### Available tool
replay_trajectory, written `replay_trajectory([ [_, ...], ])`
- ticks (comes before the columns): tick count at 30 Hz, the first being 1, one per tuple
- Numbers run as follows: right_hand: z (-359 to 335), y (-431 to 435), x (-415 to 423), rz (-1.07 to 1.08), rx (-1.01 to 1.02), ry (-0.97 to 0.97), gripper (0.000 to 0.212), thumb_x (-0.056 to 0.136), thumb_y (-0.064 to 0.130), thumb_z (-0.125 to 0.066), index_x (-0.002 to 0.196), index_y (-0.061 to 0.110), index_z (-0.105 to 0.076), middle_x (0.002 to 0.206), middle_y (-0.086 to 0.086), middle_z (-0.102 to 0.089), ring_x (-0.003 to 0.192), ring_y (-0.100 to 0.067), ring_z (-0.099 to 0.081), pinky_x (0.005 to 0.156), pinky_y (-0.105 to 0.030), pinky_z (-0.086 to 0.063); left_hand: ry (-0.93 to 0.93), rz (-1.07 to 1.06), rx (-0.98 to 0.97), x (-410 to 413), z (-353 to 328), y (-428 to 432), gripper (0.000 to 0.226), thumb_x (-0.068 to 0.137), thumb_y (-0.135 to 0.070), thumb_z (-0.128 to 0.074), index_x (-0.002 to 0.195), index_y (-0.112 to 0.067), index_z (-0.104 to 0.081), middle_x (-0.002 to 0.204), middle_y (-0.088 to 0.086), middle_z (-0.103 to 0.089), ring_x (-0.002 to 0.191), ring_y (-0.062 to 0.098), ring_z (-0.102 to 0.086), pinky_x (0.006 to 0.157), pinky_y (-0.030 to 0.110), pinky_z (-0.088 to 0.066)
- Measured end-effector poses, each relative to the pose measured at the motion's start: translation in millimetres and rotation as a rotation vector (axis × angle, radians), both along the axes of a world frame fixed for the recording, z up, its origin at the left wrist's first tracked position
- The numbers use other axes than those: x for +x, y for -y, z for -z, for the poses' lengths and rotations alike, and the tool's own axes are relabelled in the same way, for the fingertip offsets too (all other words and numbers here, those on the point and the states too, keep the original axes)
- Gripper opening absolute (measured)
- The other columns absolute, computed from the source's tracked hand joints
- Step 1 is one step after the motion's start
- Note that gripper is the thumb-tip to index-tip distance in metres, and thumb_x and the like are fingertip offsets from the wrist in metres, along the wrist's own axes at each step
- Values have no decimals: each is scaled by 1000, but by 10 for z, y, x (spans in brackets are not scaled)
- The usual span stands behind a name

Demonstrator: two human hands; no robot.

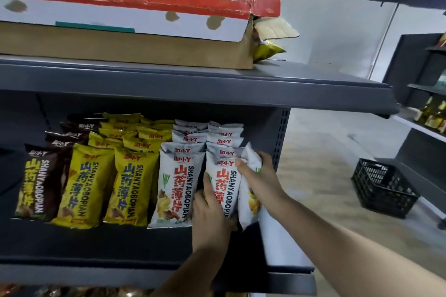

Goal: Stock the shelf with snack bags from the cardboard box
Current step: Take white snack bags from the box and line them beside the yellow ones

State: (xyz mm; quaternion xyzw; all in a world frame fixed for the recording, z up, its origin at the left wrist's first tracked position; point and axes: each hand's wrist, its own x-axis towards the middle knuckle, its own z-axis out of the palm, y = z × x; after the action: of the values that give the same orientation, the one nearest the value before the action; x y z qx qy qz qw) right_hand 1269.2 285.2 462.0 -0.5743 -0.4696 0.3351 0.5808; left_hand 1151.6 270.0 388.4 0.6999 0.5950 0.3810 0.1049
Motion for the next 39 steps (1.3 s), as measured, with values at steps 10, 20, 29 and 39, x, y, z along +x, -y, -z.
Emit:
replay_trajectory([
  [10,-14,-27,-64,65,107,143,51,80,31,-76,115,31,-39,115,7,-58,102,-8,-60,80,-18,-48,19,-11,26,35,42,-30,128,61,-34,-83,146,-21,11,132,17,-39,129,34,-37,106,42,-35],
  [20,-79,-57,-38,129,31,158,53,84,38,-71,122,15,-43,85,14,-56,71,0,-54,55,-15,-39,-58,-40,128,21,120,-32,127,52,-39,-88,142,-15,-2,119,18,-52,114,33,-56,93,37,-48],
  [29,-4,172,54,153,81,105,58,81,34,-74,127,13,-46,105,9,-59,101,-12,-57,80,-20,-44,-405,48,539,-3,-30,113,72,81,-28,-56,143,-2,-29,146,22,-37,136,35,-35,107,49,-37],
  [39,94,215,34,224,113,134,53,85,30,-70,128,12,-45,115,6,-54,112,-14,-54,92,-25,-42,-534,18,494,95,62,-221,67,90,-31,-40,148,-7,-17,154,13,-18,142,27,-20,112,50,-21],
])
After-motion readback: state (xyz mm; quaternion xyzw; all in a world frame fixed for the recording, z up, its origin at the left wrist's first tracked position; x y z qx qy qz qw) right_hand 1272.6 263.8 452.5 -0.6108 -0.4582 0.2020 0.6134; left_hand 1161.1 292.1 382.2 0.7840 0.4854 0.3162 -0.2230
